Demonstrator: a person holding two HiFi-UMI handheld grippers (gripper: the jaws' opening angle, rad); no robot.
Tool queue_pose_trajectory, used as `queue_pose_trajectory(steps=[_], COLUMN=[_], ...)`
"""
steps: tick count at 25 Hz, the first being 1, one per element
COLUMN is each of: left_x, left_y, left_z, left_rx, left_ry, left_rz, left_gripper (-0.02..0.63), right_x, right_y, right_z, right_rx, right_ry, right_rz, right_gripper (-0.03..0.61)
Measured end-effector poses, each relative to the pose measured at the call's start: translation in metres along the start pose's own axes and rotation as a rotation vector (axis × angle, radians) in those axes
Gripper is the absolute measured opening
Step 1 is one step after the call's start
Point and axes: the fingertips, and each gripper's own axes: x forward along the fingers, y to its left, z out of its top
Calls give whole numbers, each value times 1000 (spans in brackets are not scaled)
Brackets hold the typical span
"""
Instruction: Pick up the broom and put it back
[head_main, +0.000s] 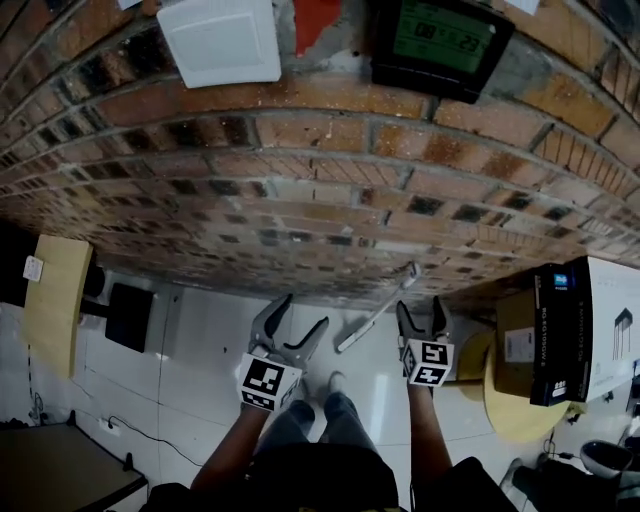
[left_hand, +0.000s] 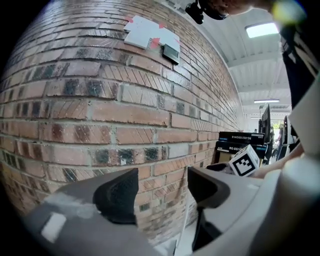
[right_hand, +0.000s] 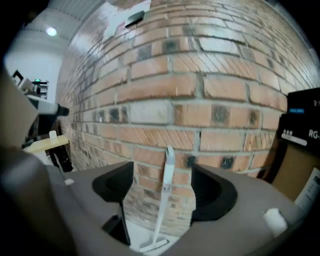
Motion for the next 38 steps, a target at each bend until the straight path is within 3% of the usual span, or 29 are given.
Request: queue_pose_trajectory(steps=[6, 9, 14, 17, 22, 28, 32, 38], left_x=[-41, -76, -132, -152, -172, -194, -208, -232], left_y=[16, 31, 53, 57, 50, 32, 9, -46], left_z=[47, 72, 108, 115, 111, 100, 96, 96], left_rx=[17, 18, 6, 15, 30, 36, 52, 81], left_ry=[-112, -168, -258, -275, -265, -265, -273, -288], left_rz=[77, 164, 322, 344, 331, 285, 245, 282], left_gripper=[308, 308, 308, 308, 308, 308, 308, 308], right_x=[-55, -78, -109, -127, -172, -190, -219, -257], right_y=[54, 85, 142, 170, 190, 194, 195, 186], right_z=[119, 167, 214, 222, 237, 199, 179, 151], right_rx=[49, 65, -60, -105, -235, -113, -46, -20], right_ry=[-251, -348, -468, -503, -609, -473, -466, -417], right_rz=[70, 101, 158, 171, 20, 45, 63, 149], right_gripper=[356, 356, 356, 356, 356, 356, 356, 356])
